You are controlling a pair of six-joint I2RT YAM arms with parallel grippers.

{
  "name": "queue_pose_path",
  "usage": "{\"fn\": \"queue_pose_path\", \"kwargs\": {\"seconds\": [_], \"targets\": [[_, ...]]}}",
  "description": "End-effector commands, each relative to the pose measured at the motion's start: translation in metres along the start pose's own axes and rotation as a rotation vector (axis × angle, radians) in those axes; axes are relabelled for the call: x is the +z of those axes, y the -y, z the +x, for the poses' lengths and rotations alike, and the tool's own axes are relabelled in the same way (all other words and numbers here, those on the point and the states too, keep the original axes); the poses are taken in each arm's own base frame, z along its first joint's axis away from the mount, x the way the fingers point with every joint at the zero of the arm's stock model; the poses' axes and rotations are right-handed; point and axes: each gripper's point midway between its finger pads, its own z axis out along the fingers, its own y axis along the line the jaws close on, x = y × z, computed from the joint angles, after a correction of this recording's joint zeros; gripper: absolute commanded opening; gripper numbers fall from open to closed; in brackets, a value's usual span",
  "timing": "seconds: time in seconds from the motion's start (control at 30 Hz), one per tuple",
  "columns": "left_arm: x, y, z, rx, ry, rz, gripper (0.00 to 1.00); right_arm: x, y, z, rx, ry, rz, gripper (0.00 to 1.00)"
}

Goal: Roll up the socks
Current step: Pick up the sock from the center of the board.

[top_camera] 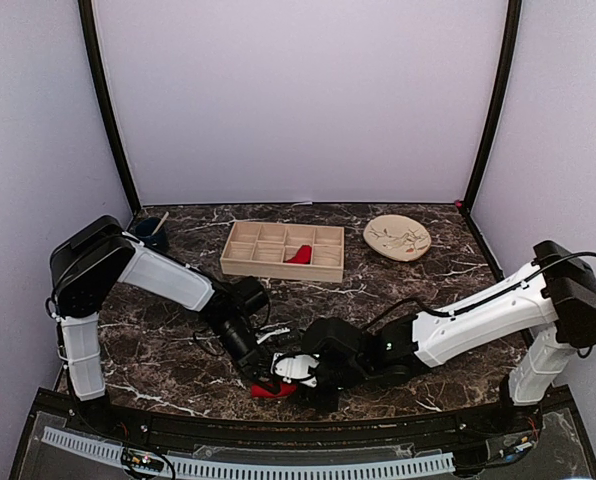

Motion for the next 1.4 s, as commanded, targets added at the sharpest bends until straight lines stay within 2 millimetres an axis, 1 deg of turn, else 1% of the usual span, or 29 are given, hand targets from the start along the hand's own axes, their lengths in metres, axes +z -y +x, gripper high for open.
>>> {"fn": "queue_pose_path", "kwargs": {"seconds": [0.0,0.23,0.47,0.7,0.93,1.07,1.2,1.3,1.37], "targets": [[0.008,-0.027,0.026,-0.093,-0.088,-0.081,0.0,0.01,0.001,-0.005,-0.098,-0.041,0.06,0.43],[0.011,-0.029,0.028,-0.09,-0.099,-0.06,0.0,0.023,0.009,-0.003,-0.152,-0.075,0.103,0.45],[0.013,-0.03,0.031,-0.094,-0.109,-0.047,0.0,0.032,0.011,0.002,-0.189,-0.094,0.11,0.45],[0.014,-0.031,0.032,-0.093,-0.118,-0.042,0.0,0.04,0.011,0.006,-0.21,-0.104,0.106,0.43],[0.015,-0.032,0.035,-0.097,-0.13,-0.036,0.0,0.048,0.016,0.006,-0.203,-0.108,0.096,0.4],[0.015,-0.031,0.034,-0.094,-0.131,-0.029,0.0,0.053,0.02,0.007,-0.193,-0.115,0.083,0.37],[0.015,-0.031,0.035,-0.092,-0.137,-0.026,0.01,0.057,0.019,0.01,-0.185,-0.128,0.05,0.28],[0.015,-0.031,0.034,-0.092,-0.14,-0.033,0.06,0.059,0.017,0.015,-0.179,-0.149,0.022,0.2],[0.014,-0.032,0.033,-0.091,-0.138,-0.04,0.1,0.059,0.016,0.018,-0.172,-0.163,0.007,0.17]]}}
